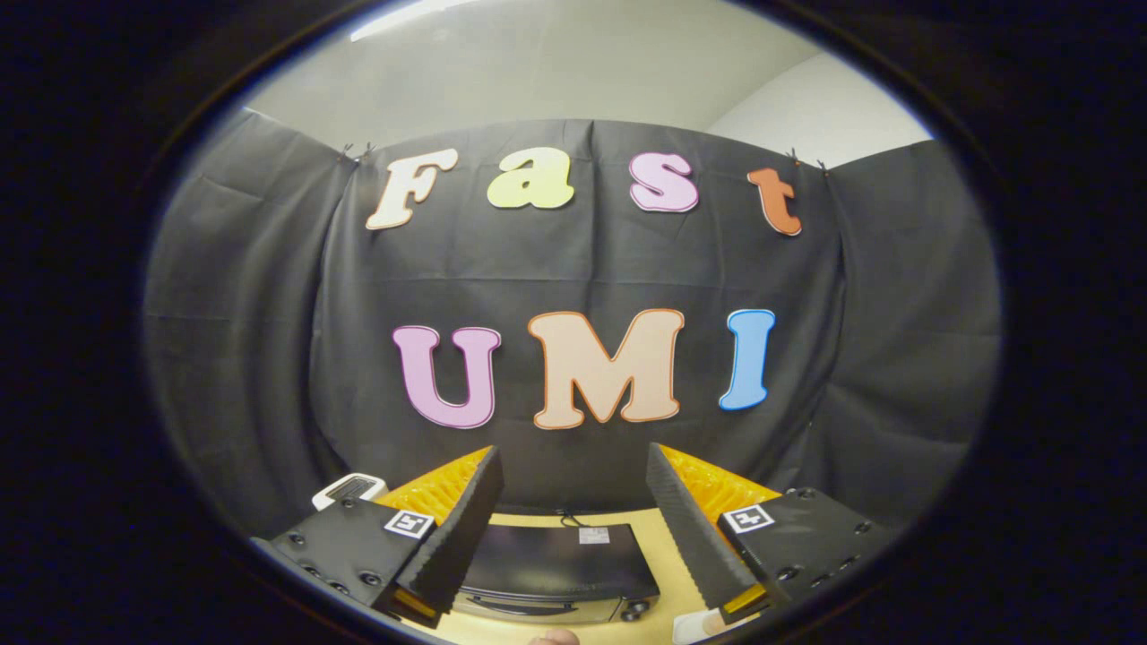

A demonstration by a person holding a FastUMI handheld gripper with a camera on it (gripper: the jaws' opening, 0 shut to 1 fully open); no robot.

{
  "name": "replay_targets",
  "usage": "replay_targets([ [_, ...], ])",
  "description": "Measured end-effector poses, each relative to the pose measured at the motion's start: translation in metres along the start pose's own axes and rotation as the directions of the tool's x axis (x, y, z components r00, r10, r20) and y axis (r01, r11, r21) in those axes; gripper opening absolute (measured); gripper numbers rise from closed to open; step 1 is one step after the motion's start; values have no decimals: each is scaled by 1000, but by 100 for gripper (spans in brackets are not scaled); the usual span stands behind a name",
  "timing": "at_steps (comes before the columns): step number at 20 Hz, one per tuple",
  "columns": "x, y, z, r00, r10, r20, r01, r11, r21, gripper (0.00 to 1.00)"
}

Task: Open the toaster oven, put the food inside, and close the toaster oven door.

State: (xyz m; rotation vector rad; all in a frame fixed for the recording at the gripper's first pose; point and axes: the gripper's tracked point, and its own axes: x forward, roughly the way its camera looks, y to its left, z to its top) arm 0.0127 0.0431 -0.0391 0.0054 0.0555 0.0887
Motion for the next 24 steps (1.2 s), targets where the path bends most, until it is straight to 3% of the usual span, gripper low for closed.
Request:
replay_targets([
  [19,19,8,-18,1000,23,-7,-22,999,28,100],
  [24,31,15,-63,999,25,-46,-24,999,39,100],
])
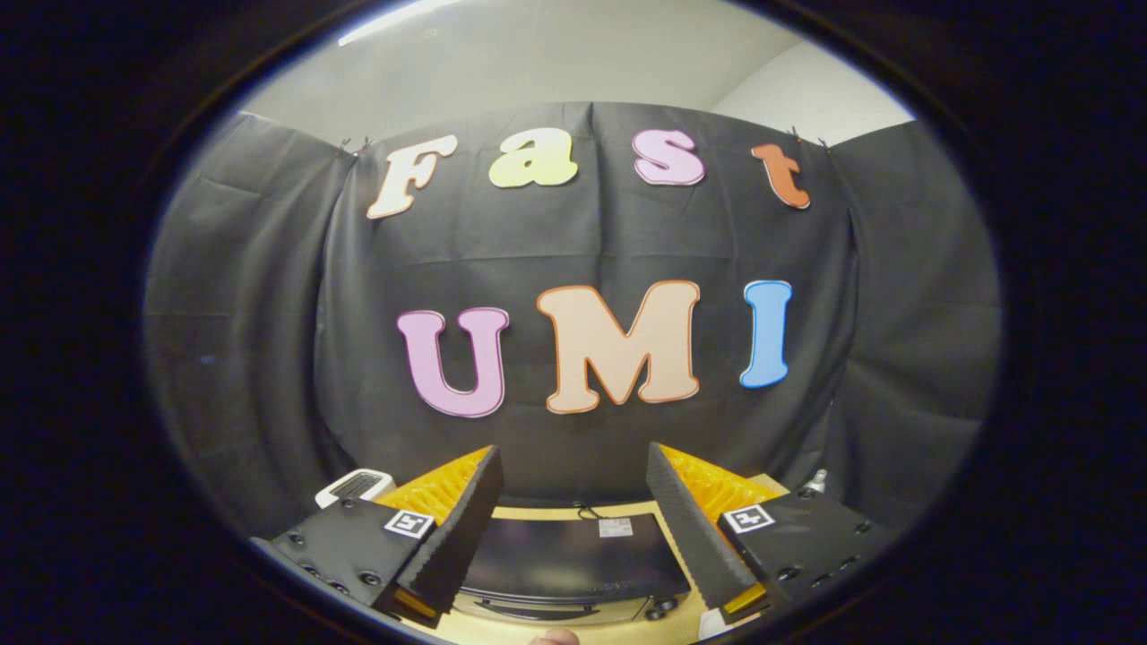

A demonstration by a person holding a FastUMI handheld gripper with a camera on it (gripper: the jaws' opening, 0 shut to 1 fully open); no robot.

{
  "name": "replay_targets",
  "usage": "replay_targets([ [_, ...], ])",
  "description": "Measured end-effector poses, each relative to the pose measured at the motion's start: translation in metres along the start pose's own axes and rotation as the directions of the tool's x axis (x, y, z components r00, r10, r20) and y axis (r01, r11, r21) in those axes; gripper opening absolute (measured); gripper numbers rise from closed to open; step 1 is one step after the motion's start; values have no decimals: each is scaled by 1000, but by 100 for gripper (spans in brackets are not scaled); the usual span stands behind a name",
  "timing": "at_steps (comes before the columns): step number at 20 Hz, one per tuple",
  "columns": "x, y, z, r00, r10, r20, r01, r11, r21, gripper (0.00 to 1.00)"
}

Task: Open the toaster oven, put the food inside, and close the toaster oven door.

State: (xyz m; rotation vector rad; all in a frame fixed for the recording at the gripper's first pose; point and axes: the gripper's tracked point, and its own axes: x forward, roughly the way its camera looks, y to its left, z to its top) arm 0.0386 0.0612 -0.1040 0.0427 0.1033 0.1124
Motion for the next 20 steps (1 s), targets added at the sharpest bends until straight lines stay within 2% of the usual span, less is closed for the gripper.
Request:
replay_targets([
  [10,14,16,-97,996,9,-89,-8,1000,17,100],
  [20,19,18,-195,975,-7,-223,13,999,29,100],
])
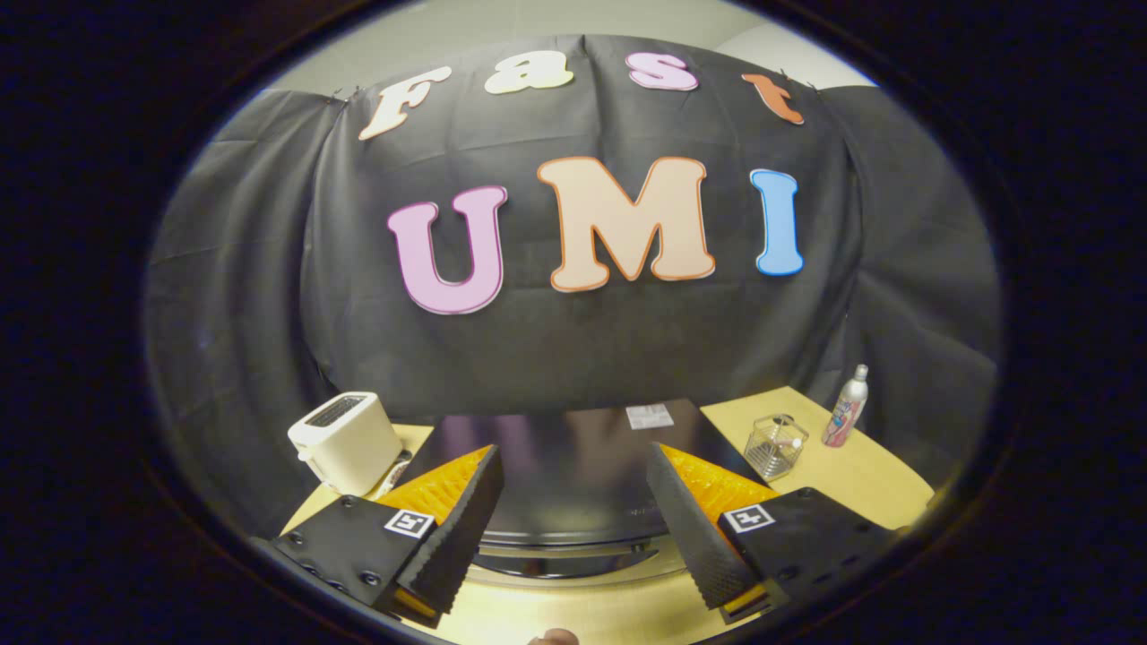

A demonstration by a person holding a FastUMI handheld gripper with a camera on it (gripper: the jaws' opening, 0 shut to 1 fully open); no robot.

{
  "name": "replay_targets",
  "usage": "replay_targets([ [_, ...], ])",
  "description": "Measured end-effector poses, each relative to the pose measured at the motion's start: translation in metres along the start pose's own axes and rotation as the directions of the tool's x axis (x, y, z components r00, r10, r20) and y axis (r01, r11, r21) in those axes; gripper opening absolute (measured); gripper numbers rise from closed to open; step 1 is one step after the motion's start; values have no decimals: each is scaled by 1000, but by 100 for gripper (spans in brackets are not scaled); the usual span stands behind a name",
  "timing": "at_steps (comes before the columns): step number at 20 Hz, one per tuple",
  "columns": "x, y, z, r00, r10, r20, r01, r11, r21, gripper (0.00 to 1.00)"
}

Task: Open the toaster oven, put the food inside, and close the toaster oven door.

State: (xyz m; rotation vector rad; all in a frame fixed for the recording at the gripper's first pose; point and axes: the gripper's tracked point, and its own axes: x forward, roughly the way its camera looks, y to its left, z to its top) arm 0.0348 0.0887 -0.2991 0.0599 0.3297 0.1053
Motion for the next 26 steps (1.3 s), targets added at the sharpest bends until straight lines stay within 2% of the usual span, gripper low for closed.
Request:
replay_targets([
  [8,9,-1,-60,994,-6,-113,7,1000,9,100],
  [11,3,-1,-56,996,-5,-90,2,1000,-30,100],
  [15,-3,-6,-65,995,-21,-103,21,1000,0,100],
  [26,-74,-21,-105,985,-36,-170,44,998,43,100],
])
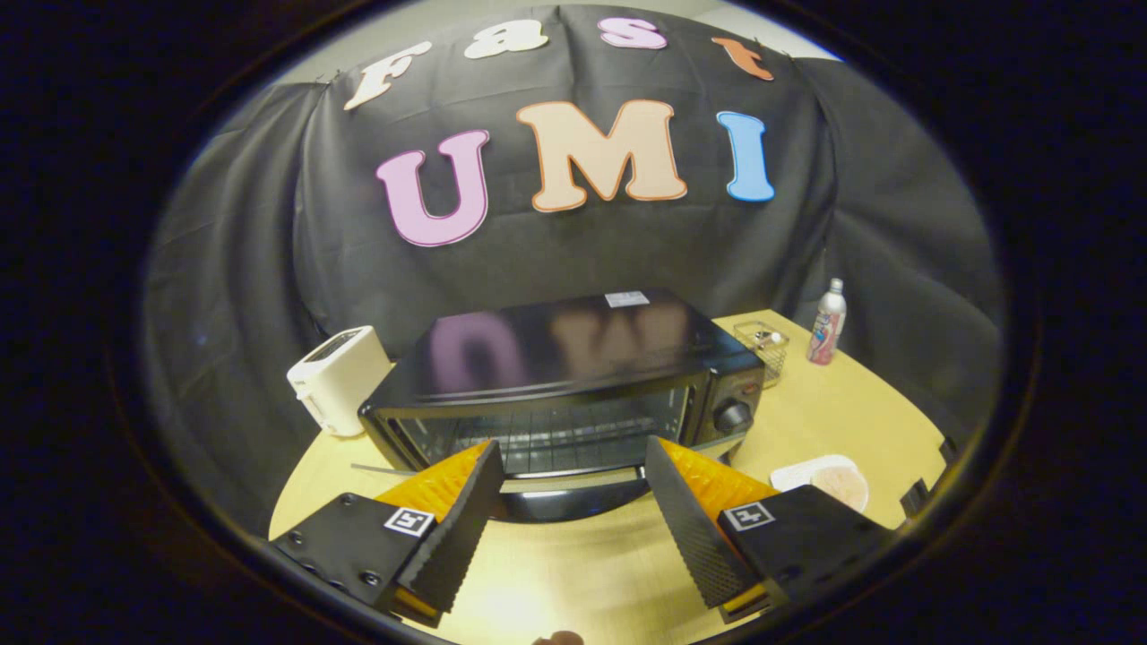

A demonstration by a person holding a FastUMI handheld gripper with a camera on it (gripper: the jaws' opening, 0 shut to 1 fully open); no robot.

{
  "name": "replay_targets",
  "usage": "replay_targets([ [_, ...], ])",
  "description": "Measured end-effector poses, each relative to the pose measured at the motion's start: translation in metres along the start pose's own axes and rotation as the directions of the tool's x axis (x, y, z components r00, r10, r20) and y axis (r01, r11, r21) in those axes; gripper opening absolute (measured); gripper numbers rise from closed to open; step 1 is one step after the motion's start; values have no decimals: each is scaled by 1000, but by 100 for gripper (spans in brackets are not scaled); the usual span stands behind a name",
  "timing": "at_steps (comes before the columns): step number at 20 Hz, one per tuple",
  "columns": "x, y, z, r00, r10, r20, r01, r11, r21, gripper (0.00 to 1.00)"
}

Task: Open the toaster oven, put the food inside, and close the toaster oven door.

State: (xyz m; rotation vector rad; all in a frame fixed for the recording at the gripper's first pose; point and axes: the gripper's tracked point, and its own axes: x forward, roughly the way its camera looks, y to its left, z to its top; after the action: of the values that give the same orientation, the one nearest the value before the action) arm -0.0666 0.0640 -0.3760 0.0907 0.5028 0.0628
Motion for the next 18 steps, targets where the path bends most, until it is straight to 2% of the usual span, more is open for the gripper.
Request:
replay_targets([
  [10,-32,-17,-73,991,-36,-132,36,999,-6,100],
  [18,-30,-31,-141,959,-93,-267,68,993,-100,100],
])
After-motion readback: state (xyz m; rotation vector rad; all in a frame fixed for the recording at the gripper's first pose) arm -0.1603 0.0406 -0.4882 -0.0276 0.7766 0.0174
